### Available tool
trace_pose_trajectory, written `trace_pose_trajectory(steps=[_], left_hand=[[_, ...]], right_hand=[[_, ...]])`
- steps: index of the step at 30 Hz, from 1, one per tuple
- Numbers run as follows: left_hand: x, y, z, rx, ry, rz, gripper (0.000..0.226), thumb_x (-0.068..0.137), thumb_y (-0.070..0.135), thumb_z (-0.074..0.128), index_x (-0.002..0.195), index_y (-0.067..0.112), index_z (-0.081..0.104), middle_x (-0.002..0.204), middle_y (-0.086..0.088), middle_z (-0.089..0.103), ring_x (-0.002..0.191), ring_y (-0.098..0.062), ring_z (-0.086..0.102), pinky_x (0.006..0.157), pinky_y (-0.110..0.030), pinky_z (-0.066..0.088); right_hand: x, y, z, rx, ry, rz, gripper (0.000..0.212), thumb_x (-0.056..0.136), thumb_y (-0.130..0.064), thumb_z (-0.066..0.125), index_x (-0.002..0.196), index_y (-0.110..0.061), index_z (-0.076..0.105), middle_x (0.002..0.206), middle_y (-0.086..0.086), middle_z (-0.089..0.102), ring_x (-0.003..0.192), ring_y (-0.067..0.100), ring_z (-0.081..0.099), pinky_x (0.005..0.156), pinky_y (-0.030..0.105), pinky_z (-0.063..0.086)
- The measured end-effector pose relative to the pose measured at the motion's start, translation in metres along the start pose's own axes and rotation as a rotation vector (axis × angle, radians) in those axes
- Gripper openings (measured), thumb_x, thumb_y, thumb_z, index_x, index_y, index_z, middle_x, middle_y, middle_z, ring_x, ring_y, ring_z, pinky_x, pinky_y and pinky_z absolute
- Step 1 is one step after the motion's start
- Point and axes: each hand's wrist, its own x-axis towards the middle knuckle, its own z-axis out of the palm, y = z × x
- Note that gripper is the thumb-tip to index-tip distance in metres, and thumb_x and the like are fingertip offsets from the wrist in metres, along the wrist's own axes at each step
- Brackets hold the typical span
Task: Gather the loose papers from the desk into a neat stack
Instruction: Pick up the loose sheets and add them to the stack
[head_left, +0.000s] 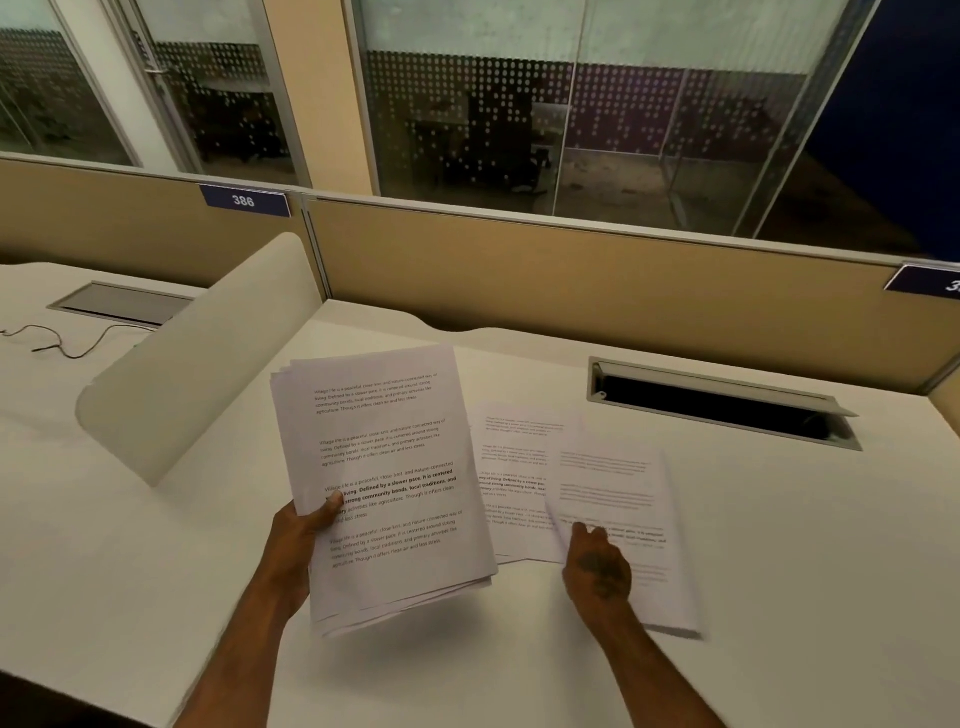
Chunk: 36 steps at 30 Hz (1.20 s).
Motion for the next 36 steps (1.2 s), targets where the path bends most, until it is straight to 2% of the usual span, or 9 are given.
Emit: trace_pose_trajectory(steps=[4,8,12,15,18,24,29,33,36], left_hand=[[0.0,0.0,0.0,0.002,0.0,0.002,0.029,0.094,0.015,0.064,0.122,0.013,0.067,0.111,-0.018,0.079,0.09,-0.038,0.078,0.069,-0.051,0.066],[-0.001,-0.001,-0.001,-0.008,-0.007,0.001,0.034,0.09,0.018,0.066,0.124,0.011,0.066,0.113,-0.019,0.078,0.093,-0.04,0.077,0.071,-0.051,0.065],[-0.002,-0.002,-0.002,-0.015,0.002,0.01,0.032,0.089,0.02,0.066,0.12,0.014,0.068,0.11,-0.018,0.079,0.091,-0.039,0.078,0.069,-0.051,0.066],[-0.002,-0.002,-0.004,-0.021,0.009,0.008,0.028,0.091,0.018,0.065,0.119,0.014,0.068,0.11,-0.018,0.079,0.09,-0.039,0.078,0.069,-0.052,0.066],[0.0,-0.002,-0.005,-0.021,0.016,0.004,0.027,0.093,0.017,0.064,0.119,0.014,0.068,0.11,-0.018,0.079,0.09,-0.039,0.078,0.069,-0.052,0.066],[0.003,0.005,-0.014,-0.019,0.029,0.0,0.026,0.094,0.014,0.062,0.119,0.013,0.067,0.107,-0.016,0.08,0.087,-0.037,0.079,0.066,-0.048,0.066],[0.009,0.01,-0.025,-0.023,0.05,-0.002,0.029,0.089,0.017,0.066,0.117,0.014,0.069,0.106,-0.016,0.081,0.088,-0.037,0.079,0.065,-0.048,0.066],[0.017,0.008,-0.035,-0.025,0.069,-0.015,0.027,0.093,0.015,0.064,0.119,0.012,0.067,0.107,-0.017,0.08,0.089,-0.038,0.079,0.066,-0.049,0.066],[0.025,0.006,-0.042,-0.027,0.074,-0.031,0.031,0.091,0.016,0.066,0.121,0.008,0.068,0.111,-0.02,0.078,0.094,-0.04,0.077,0.07,-0.049,0.066]], right_hand=[[0.019,0.014,-0.003,0.389,-0.172,0.203,0.075,0.08,-0.08,0.051,0.118,-0.018,0.068,0.119,0.005,0.071,0.109,0.028,0.067,0.083,0.033,0.051],[0.042,0.056,-0.017,0.389,0.042,0.487,0.066,0.089,-0.058,0.059,0.135,-0.01,0.055,0.135,0.018,0.056,0.122,0.037,0.054,0.1,0.048,0.049],[0.043,0.082,-0.014,0.38,-0.111,0.684,0.087,0.076,-0.047,0.08,0.138,-0.004,0.038,0.142,0.025,0.038,0.13,0.043,0.039,0.105,0.059,0.038],[0.048,0.091,-0.011,0.55,-0.136,0.751,0.077,0.073,-0.031,0.086,0.131,-0.001,0.046,0.133,0.025,0.053,0.122,0.043,0.05,0.105,0.056,0.042],[0.055,0.097,-0.014,0.779,-0.14,0.7,0.053,0.073,-0.014,0.086,0.117,0.007,0.065,0.113,0.025,0.07,0.098,0.039,0.066,0.095,0.051,0.055],[0.085,0.06,-0.029,1.157,-0.089,0.433,0.037,0.077,-0.007,0.084,0.111,0.003,0.073,0.107,0.023,0.075,0.095,0.038,0.073,0.093,0.055,0.057],[0.116,0.016,-0.019,0.86,-0.084,0.39,0.045,0.079,-0.019,0.084,0.116,0.003,0.071,0.116,0.023,0.073,0.105,0.038,0.069,0.095,0.048,0.057],[0.117,-0.013,-0.012,0.449,-0.071,0.476,0.072,0.077,-0.032,0.084,0.132,-0.001,0.05,0.138,0.024,0.046,0.127,0.041,0.046,0.1,0.051,0.049],[0.12,-0.025,-0.013,0.464,-0.085,0.511,0.079,0.079,-0.024,0.084,0.139,-0.004,0.037,0.14,0.024,0.041,0.128,0.042,0.046,0.102,0.053,0.045]])
